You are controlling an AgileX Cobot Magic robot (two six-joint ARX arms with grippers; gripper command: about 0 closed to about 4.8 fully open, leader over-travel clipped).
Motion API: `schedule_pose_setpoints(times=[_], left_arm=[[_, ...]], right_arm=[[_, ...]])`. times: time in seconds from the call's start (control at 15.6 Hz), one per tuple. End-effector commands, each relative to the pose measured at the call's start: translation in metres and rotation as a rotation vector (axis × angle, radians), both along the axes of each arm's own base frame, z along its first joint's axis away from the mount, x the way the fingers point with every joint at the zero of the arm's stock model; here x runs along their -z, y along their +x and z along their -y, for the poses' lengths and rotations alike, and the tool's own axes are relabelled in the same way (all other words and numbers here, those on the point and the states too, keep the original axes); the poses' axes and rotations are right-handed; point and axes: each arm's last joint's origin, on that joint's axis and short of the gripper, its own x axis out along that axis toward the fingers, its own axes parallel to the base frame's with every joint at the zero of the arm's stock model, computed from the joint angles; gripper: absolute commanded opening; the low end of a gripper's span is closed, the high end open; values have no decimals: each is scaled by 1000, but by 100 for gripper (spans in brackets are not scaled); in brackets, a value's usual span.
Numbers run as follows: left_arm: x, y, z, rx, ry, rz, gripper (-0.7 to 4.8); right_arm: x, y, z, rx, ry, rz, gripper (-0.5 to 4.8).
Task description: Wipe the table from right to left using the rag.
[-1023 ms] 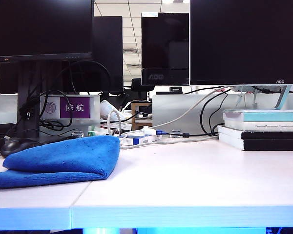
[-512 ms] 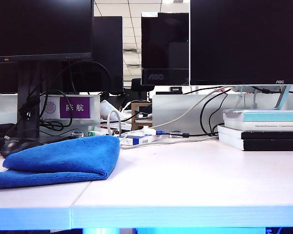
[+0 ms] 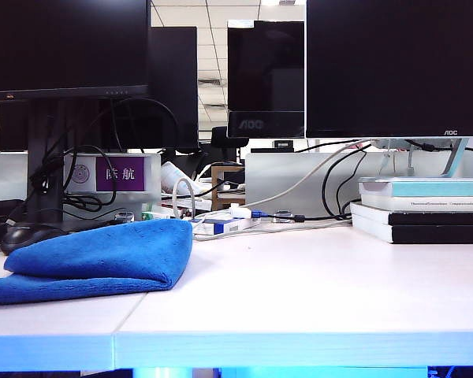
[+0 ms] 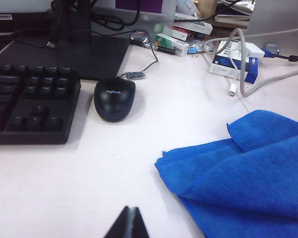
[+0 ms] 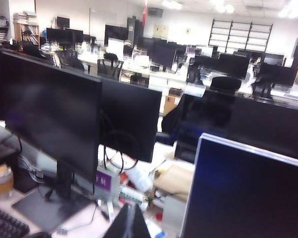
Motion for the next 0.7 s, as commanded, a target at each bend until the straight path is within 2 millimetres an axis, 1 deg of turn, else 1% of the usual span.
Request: schedule_pose_setpoints(times=[0.06,0.13,0.19,0.26,0.38,0.51,0.64,0.7], left_arm=[[3,0,0,4,1,-17,-3],[3,0,0,4,1,-17,-3],[3,0,0,4,1,-17,-3],[3,0,0,4,1,-17,-3],[3,0,0,4,1,-17,-3],[3,0,0,4,1,-17,-3],[3,0,0,4,2,-17,-3],[3,0,0,4,1,-17,-3]], right_arm=[[39,9,-8,1,128,139,-2],[61,14,-10,11,123,133,-1],[88,18,-11,42,105,115,-2],[120,24,-9,95,77,89,-2],[164,32,-3,166,103,50,-2],[205,40,7,260,176,-20,-2],[242,45,16,317,166,-61,-2],[257,46,18,319,156,-71,-2]])
